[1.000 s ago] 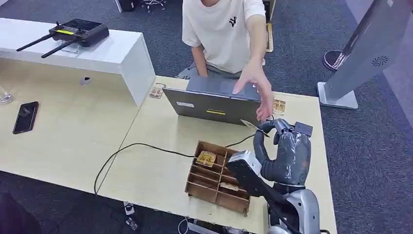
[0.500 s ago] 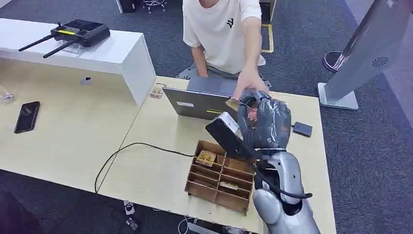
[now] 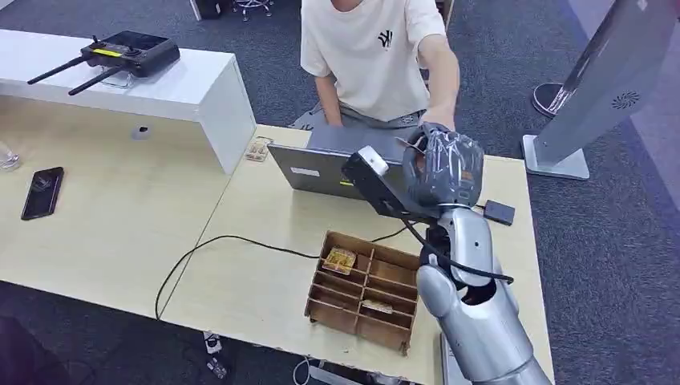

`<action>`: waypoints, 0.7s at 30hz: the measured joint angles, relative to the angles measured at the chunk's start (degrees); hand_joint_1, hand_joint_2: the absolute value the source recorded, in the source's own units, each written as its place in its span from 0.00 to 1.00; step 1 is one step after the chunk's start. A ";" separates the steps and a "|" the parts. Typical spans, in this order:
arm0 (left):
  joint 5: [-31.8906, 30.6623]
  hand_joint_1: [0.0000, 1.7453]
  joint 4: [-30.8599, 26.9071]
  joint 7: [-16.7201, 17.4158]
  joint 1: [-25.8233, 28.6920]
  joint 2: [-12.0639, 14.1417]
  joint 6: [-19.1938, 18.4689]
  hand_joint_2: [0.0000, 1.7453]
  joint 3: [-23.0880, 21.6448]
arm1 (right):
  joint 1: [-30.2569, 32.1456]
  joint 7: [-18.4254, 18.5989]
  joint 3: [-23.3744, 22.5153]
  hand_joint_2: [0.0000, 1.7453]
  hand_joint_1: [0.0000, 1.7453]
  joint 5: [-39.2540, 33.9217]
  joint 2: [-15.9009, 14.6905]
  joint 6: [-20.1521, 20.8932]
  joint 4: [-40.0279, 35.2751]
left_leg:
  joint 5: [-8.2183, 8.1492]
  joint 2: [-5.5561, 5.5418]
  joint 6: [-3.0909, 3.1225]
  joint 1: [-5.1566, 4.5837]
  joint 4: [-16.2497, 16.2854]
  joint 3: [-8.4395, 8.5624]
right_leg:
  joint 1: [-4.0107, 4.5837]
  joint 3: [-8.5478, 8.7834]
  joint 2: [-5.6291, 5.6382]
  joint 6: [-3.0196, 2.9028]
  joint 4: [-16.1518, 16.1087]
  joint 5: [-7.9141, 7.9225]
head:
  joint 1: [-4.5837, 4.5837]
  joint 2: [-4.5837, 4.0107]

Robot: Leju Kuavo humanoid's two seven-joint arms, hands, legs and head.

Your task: Pass the card to the sensor for recognition and then transmit it.

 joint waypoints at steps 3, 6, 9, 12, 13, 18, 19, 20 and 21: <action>-0.07 0.00 0.00 0.24 0.00 -0.20 0.00 0.00 -0.22 | 0.68 0.02 -0.94 1.00 0.96 1.44 0.00 0.00 0.17 | 0.00 0.01 0.00 0.02 0.00 0.00 | 0.00 -0.02 0.00 0.00 0.01 0.00 | 0.02 0.00; -0.22 0.00 0.00 0.55 -0.01 -0.41 0.00 0.00 -0.50 | 1.45 0.04 -1.51 1.00 0.00 2.07 -0.02 -0.09 0.31 | 0.00 0.04 0.00 0.02 -0.01 0.00 | 0.00 -0.03 0.03 0.00 0.02 0.00 | 0.00 0.00; -0.22 0.00 0.00 0.59 -0.01 -0.48 0.00 0.00 -0.83 | 2.32 -0.07 -1.95 1.00 0.00 2.67 -0.02 -0.28 0.33 | 0.00 0.03 0.00 0.03 -0.01 0.00 | 0.01 -0.03 0.03 -0.01 0.02 0.00 | 0.02 0.00; -0.20 0.00 0.00 0.61 -0.01 -0.48 0.06 0.00 -0.85 | 3.50 -0.88 -2.34 1.00 0.00 2.38 -0.02 -0.96 -0.11 | 0.00 0.03 -0.01 0.02 -0.01 0.00 | 0.01 -0.03 0.03 -0.01 0.02 0.00 | 0.00 0.00; -0.15 0.00 0.00 0.61 0.00 -0.50 0.18 0.00 -0.85 | 3.87 -1.42 -2.40 1.00 0.00 1.74 -0.02 -1.34 -0.50 | 0.00 0.03 0.00 0.02 -0.01 0.00 | 0.01 -0.03 0.03 -0.01 0.02 0.00 | 0.02 0.00; 0.46 0.00 0.00 1.53 0.25 -0.54 1.69 0.00 -0.81 | 7.52 -4.43 -2.47 1.00 0.00 -3.07 -0.02 -4.10 -5.24 | 0.00 0.02 0.00 0.01 -0.01 -0.02 | 0.01 -0.03 0.02 0.01 0.01 -0.01 | 0.02 0.00; 0.48 0.00 0.00 2.41 0.38 -0.85 2.45 0.00 -0.79 | 8.64 -5.49 -2.53 1.00 0.00 -4.95 -0.02 -4.83 -6.80 | -0.01 0.02 0.00 0.00 -0.01 -0.02 | 0.01 -0.03 0.02 0.01 0.01 -0.02 | 0.02 0.00; 0.57 0.00 0.00 2.98 0.52 -1.03 2.93 0.00 -0.74 | 9.66 -6.23 -2.60 1.00 0.00 -6.32 -0.02 -5.36 -8.09 | -0.02 0.01 0.01 -0.01 -0.01 -0.03 | 0.00 -0.03 0.02 0.02 0.01 -0.02 | 0.00 0.00; 0.66 0.00 0.00 3.24 0.71 -1.38 3.26 0.00 -0.72 | 10.54 -6.95 -2.62 1.00 0.00 -7.50 -0.02 -5.73 -9.23 | -0.04 0.01 0.04 0.00 -0.01 -0.03 | 0.00 -0.04 0.02 0.02 0.00 -0.02 | 0.02 0.00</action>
